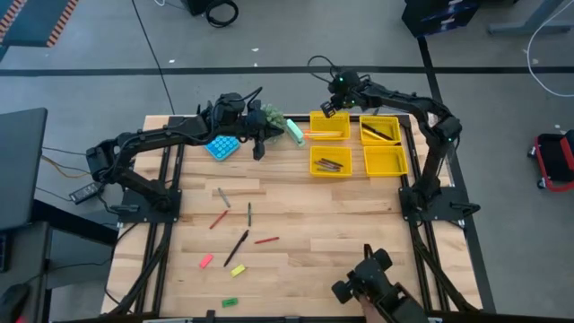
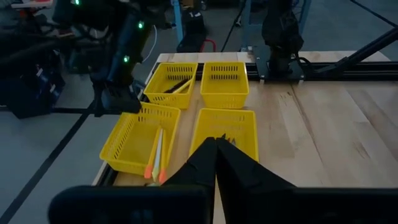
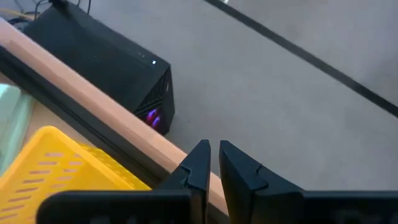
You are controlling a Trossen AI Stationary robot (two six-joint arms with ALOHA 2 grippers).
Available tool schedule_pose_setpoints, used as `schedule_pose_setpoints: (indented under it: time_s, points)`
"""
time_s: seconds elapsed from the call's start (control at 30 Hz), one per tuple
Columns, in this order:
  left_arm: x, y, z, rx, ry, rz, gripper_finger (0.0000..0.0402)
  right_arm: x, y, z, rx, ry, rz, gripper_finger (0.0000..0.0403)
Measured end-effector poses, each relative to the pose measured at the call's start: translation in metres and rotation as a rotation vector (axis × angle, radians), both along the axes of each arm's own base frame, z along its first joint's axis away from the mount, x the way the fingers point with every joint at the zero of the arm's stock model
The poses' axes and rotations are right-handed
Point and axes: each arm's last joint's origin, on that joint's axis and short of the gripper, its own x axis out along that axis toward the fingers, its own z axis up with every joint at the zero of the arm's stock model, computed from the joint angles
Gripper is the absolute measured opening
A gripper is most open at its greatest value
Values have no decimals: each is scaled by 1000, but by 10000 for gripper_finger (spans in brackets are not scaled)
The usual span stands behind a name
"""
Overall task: Sort crayons/erasers/pens/pencils in bins
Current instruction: Adjust the top left yellow bin, then put the black pen into the top right yellow bin
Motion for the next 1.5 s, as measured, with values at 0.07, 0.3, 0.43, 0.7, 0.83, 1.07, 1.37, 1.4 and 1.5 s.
schedule_pose_setpoints:
  time_s: [0.07, 0.3, 0.43, 0.7, 0.83, 1.07, 1.37, 1.4, 1.5]
  points:
    - [0, 0, 0, 0, 1, 0, 23, 1, -1, -6, 12, 8, 0, 41]
    - [0, 0, 0, -7, 0, 3, 12, 4, -3, -16, 62, -19, 4, 41]
    - [0, 0, 0, -13, 3, 4, 11, 5, -1, -15, 72, -30, 12, 41]
    - [0, 0, 0, -33, 0, 11, 25, 4, 2, -18, 130, -39, -2, 41]
    - [0, 0, 0, -35, 0, 12, 16, 4, 2, -18, 125, -39, -1, 41]
    - [-1, 1, 0, -20, 7, 59, 16, 4, 1, -10, 94, -38, 18, 41]
    - [-1, 2, -1, -18, 18, 77, 16, 15, 59, 34, 202, -22, 125, 41]
    - [-1, 1, -2, -18, 22, 76, 14, 19, 70, 36, 224, -10, 142, 41]
    - [-1, 0, -3, -19, 35, 71, 12, 36, 100, 37, 271, 30, 197, 41]
